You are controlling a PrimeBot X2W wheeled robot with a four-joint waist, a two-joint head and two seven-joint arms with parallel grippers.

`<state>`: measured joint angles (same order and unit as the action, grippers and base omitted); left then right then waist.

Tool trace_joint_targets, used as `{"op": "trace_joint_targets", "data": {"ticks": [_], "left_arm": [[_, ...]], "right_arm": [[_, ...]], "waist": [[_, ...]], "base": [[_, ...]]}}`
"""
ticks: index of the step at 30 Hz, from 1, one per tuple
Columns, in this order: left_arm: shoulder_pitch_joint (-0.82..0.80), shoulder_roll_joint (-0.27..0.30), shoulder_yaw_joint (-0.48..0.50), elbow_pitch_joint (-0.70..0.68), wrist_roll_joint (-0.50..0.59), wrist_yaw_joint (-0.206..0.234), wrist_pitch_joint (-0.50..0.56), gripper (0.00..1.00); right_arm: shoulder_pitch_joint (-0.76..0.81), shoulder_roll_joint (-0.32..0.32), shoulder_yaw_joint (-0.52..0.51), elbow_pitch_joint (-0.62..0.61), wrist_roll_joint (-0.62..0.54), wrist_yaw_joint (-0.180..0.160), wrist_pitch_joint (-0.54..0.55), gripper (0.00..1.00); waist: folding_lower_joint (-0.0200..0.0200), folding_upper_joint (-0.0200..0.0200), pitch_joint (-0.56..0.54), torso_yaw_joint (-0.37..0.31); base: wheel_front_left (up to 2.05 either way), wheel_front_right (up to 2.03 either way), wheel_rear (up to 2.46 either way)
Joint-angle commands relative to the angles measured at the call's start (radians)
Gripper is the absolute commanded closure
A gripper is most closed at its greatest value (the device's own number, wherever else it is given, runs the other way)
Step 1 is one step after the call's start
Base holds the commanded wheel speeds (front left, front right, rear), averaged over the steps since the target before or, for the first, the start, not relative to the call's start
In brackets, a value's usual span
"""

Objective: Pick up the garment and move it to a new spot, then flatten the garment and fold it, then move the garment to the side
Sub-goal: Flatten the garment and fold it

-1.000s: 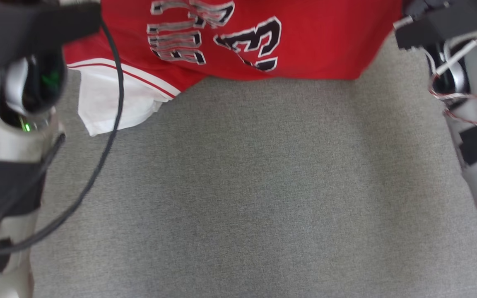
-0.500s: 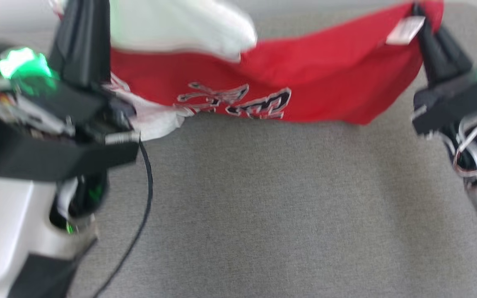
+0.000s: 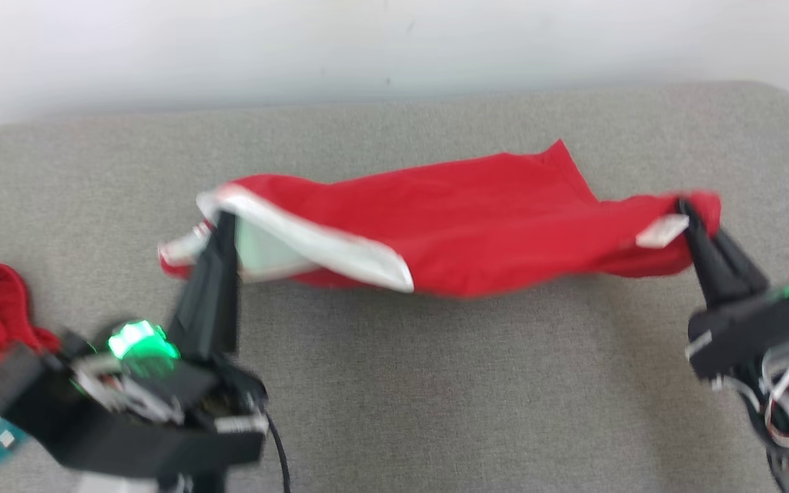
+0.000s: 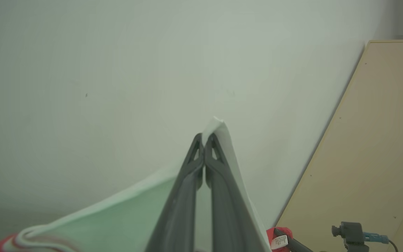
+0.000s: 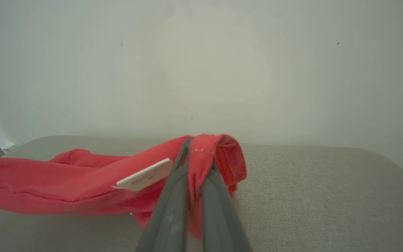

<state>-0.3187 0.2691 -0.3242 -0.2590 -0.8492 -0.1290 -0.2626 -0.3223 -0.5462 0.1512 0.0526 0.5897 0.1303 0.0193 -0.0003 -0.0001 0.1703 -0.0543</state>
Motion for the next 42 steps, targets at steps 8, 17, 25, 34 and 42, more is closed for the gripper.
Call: {"op": "trace_joint_targets", "data": {"ticks": [8, 17, 25, 34, 42], "left_arm": [[0.220, -0.023, -0.024, -0.013, -0.088, -0.001, -0.003, 1.00], [0.344, 0.028, -0.123, 0.001, -0.267, -0.002, 0.049, 1.00], [0.434, 0.143, -0.152, 0.038, -0.426, -0.002, 0.133, 1.00], [0.514, 0.220, -0.130, 0.048, -0.549, -0.002, 0.182, 1.00], [0.586, 0.299, -0.099, 0.022, -0.620, -0.002, 0.226, 1.00]], "right_arm": [[0.196, 0.080, -0.105, -0.064, 0.012, 0.001, 0.038, 1.00], [0.314, 0.147, -0.156, -0.055, 0.023, 0.001, 0.064, 1.00], [0.392, 0.175, -0.158, -0.020, 0.045, 0.001, 0.103, 1.00], [0.463, 0.190, -0.189, -0.001, 0.090, 0.001, 0.190, 1.00], [0.499, 0.193, -0.196, -0.009, 0.134, 0.001, 0.249, 1.00]], "waist": [[0.0003, 0.0001, -0.047, 0.019], [0.0003, 0.0001, -0.057, 0.048], [0.0003, 0.0001, -0.064, 0.064], [0.0003, 0.0001, -0.064, 0.060], [0.0003, 0.0001, -0.058, 0.054]], "base": [[0.00, 0.00, 0.00], [0.00, 0.00, 0.00], [0.00, 0.00, 0.00], [0.00, 0.00, 0.00], [0.00, 0.00, 0.00]]}}
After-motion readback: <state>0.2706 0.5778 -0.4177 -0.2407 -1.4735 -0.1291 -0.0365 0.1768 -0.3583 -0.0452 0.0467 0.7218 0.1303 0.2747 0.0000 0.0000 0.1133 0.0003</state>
